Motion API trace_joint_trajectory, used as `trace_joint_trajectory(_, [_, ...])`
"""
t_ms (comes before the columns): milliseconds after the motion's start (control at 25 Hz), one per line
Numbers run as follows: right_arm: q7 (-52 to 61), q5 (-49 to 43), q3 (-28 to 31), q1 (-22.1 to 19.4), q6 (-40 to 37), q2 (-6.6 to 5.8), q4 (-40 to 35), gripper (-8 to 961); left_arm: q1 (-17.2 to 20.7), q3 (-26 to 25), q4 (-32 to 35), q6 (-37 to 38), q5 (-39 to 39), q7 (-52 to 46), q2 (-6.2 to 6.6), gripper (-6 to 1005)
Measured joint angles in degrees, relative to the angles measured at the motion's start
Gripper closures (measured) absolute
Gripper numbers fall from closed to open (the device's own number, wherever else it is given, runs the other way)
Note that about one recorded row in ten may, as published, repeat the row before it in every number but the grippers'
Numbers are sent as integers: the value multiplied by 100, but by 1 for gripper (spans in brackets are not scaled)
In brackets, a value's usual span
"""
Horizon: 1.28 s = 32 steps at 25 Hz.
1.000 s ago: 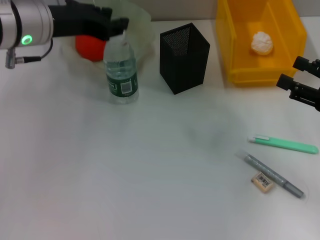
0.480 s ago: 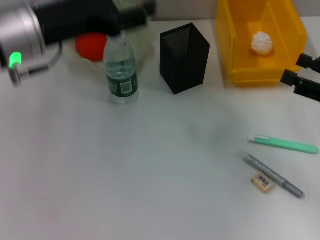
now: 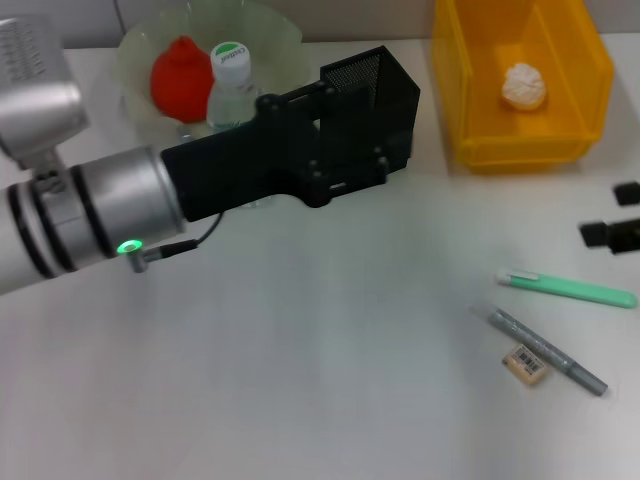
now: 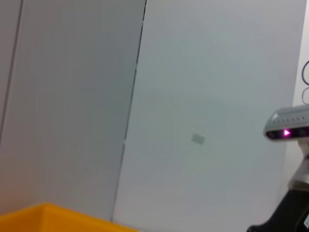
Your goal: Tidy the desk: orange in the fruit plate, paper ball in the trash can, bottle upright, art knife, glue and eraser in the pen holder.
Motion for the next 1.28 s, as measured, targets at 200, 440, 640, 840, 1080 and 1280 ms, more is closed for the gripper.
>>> trace_joint_trajectory(200, [-17, -615, -184, 426, -216, -39, 19, 126, -434, -30, -629, 107, -60, 217, -10, 275])
trace_joint_trajectory(440, [-147, -1190, -819, 767, 141, -44, 386, 128, -504, -63, -777, 87, -168, 305, -18, 275])
trace_joint_trajectory(640, [-322, -1512, -1496, 906, 563, -10, 737, 129, -499, -164, -928, 145, -276, 323, -6, 275])
trace_joint_trajectory(840, [-333, -1578, -1968, 1175, 795, -11, 1302, 131, -465, -167, -942, 186, -375, 329, 1, 275])
trace_joint_trajectory(1080, [-297, -1738, -2673, 1232, 1254, -7, 1558, 133, -466, -208, -959, 233, -390, 332, 2, 275])
trace_joint_trajectory(1280, [-283, -1794, -2795, 1349, 1495, 2, 1800, 134, -468, -238, -1002, 244, -390, 334, -3, 275])
